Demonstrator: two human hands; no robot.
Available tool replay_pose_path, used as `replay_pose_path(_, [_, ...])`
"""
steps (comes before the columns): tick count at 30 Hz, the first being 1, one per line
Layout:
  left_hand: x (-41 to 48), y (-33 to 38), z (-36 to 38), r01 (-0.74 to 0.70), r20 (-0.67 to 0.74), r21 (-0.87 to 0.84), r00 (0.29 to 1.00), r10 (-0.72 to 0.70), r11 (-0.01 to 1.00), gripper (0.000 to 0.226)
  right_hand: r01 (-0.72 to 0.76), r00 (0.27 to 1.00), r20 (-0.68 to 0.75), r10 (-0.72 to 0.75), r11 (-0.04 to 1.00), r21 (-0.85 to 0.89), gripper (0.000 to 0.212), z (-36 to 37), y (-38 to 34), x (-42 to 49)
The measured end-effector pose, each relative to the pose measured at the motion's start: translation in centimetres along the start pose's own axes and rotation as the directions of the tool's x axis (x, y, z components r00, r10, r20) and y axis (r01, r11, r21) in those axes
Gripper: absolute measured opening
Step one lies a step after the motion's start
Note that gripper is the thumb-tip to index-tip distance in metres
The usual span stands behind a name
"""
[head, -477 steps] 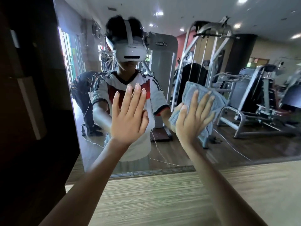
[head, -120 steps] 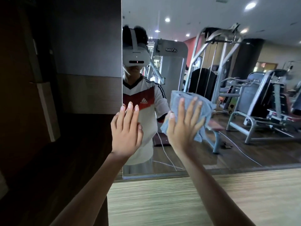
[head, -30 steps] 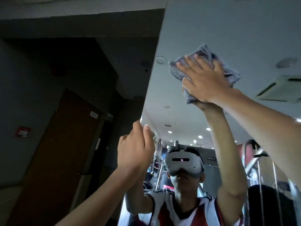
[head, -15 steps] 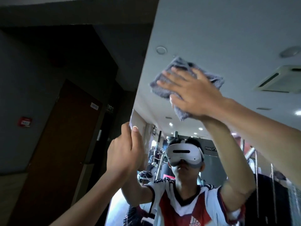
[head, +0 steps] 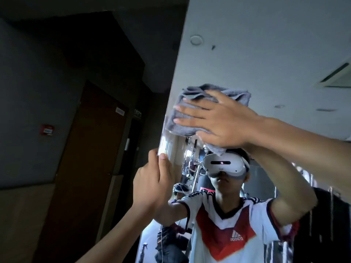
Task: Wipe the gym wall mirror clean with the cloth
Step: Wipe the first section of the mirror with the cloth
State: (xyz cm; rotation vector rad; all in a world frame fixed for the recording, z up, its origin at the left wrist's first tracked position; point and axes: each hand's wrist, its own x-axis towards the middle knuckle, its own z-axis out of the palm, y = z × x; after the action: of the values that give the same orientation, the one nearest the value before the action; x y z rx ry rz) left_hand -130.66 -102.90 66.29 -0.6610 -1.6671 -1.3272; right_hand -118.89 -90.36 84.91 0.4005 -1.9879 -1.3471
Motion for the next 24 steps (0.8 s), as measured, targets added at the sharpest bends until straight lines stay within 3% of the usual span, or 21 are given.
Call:
replay_pose_path(2, [-0.2,-0.1,0.0,-0.003,-0.01,-0.013,1.0,0.003,1.0,0.042,-0.036,0.999,-0.01,0.036,0.999,0.0,0.058,-0.4,2.5,-1.1])
replay_pose_path(4, [-0.4,-0.1,0.1,0.001,-0.005,-0.012,1.0,-0.001,1.0,0.043,-0.215,0.976,-0.045,0.215,0.976,-0.006,0.062,-0.8,4.5,-0.5])
replay_pose_path(7, [-0.7,-0.4,0.2,0.014,-0.009,0.0,1.0,-0.014,1.0,0.042,-0.483,0.871,-0.093,0.482,0.876,0.008,0.067,-1.1,3.3,2.5])
replay_pose_path(9, [-1.0,-0.5,0.4,0.027,-0.013,0.009,1.0,-0.026,1.0,0.039,-0.56,0.819,-0.124,0.56,0.828,0.034,0.068,-0.6,0.7,4.3])
replay_pose_path(11, [-1.5,-0.6,0.4,0.047,-0.019,0.006,0.999,-0.047,0.999,0.041,-0.504,0.849,-0.164,0.502,0.863,0.033,0.067,0.4,-1.9,5.0])
replay_pose_path(15, [-4.4,-2.1,0.7,0.102,0.001,-0.023,0.995,-0.102,0.994,0.048,-0.197,0.973,-0.129,0.19,0.98,-0.038,0.064,1.9,-5.6,1.4])
replay_pose_path(18, [-7.3,-3.9,1.0,0.134,0.033,-0.037,0.991,-0.133,0.99,0.036,-0.007,0.994,-0.106,0.005,1.0,-0.023,0.06,2.3,-5.1,-3.1])
replay_pose_path(20, [-8.4,-4.1,0.8,0.167,0.032,-0.04,0.986,-0.165,0.985,0.033,-0.034,0.994,-0.105,0.032,0.999,-0.02,0.06,1.5,-2.5,-3.8])
replay_pose_path(22, [-9.0,-3.8,0.7,0.183,0.03,-0.048,0.983,-0.182,0.982,0.031,-0.205,0.975,-0.084,0.205,0.979,0.01,0.063,0.9,0.2,-2.9])
replay_pose_path(24, [-9.1,-3.7,0.7,0.194,0.029,-0.05,0.981,-0.193,0.98,0.03,-0.422,0.897,-0.117,0.426,0.905,0.058,0.066,0.5,0.8,-1.2])
